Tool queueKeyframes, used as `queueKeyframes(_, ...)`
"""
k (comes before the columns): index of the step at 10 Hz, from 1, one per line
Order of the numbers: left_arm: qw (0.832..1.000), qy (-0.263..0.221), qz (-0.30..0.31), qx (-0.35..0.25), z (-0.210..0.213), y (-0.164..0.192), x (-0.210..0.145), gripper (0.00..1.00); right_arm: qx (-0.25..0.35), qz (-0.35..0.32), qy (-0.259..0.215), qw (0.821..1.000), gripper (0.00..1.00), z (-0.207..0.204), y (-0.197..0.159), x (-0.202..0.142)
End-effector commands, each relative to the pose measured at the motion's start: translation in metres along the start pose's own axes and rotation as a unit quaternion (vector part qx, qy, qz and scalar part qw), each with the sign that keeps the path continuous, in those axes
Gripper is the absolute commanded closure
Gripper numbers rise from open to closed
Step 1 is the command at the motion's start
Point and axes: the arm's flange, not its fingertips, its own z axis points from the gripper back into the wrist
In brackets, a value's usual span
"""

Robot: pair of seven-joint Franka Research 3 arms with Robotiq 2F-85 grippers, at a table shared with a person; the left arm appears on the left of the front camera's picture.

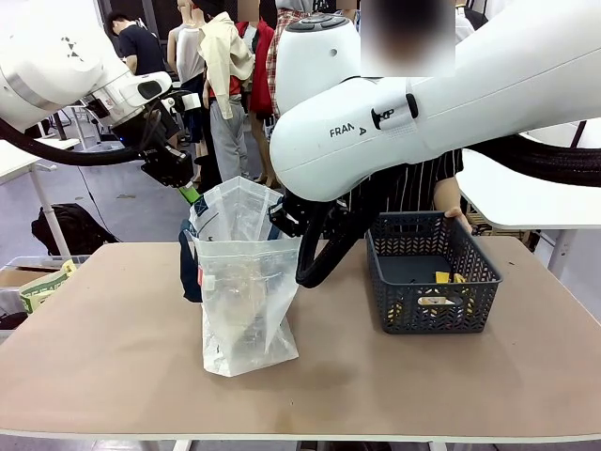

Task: Transfer purchased items from the store into the shopping bag.
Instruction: Move the Reusable shopping bag to the right side of the table.

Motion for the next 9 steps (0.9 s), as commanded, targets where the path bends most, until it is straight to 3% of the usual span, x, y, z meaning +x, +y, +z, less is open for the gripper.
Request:
queueKeyframes(1,1.000,-0.003,-0.001,-0.001,0.0022,0.0001,-0.0003,1.00,-0.003,0.000,0.000,1.000,1.00,-0.0006,-0.0022,-0.0036)
queueKeyframes(9,1.000,-0.003,-0.001,-0.001,0.0022,0.0001,-0.0003,1.00,-0.003,0.000,0.000,1.000,1.00,-0.0006,-0.0022,-0.0036)
